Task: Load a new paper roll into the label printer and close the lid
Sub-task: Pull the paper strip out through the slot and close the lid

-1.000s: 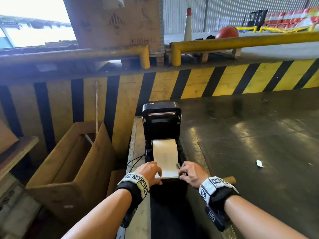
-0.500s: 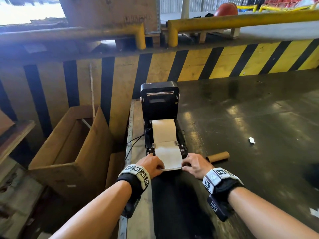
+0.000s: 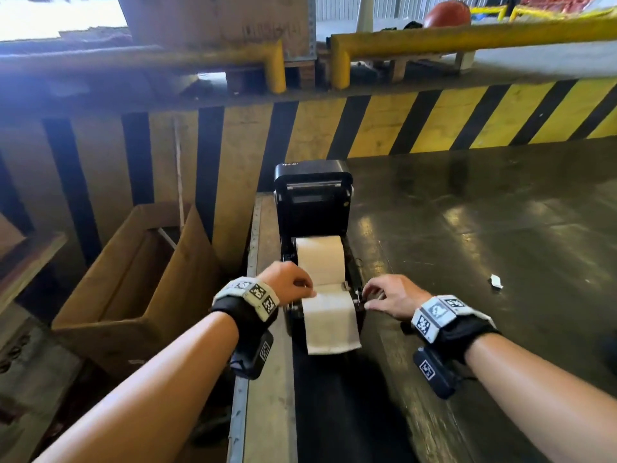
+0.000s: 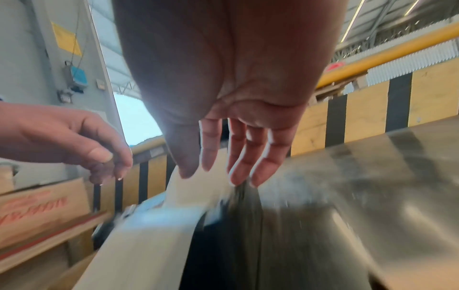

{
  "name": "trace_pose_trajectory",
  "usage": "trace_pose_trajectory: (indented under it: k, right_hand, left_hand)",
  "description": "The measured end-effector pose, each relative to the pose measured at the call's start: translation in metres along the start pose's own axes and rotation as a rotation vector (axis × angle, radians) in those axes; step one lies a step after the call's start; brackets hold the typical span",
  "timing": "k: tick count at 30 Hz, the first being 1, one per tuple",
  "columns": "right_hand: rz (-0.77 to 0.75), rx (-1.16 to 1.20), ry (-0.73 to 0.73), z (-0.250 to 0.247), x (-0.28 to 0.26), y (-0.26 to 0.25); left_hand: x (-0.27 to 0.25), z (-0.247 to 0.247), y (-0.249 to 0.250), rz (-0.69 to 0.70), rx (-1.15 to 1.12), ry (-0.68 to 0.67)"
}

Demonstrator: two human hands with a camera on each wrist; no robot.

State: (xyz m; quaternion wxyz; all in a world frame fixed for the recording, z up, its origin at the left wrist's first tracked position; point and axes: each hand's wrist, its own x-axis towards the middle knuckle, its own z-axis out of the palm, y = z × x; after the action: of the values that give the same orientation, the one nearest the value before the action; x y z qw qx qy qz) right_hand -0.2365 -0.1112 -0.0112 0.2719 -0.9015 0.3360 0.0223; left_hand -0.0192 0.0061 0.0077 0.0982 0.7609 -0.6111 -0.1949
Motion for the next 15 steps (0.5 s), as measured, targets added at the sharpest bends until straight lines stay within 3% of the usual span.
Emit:
trace_pose_trajectory:
  k: [3, 7, 15]
  right_hand:
    - [0.015, 0.030, 0.146, -0.049, 0.023, -0.005]
    - [0.019, 0.123, 0.331, -0.100, 0.064, -0.013]
    - [0.022, 0.316, 0.417, -0.129, 0.153, -0.019]
  left_hand:
    - [0.021, -0.049, -0.010, -0.087, -0.098, 0.248]
    - [0.052, -0.096, -0.033, -0.254, -0.190, 0.455]
    - [0.118, -0.135, -0.048, -0.360, -0.353, 0.515]
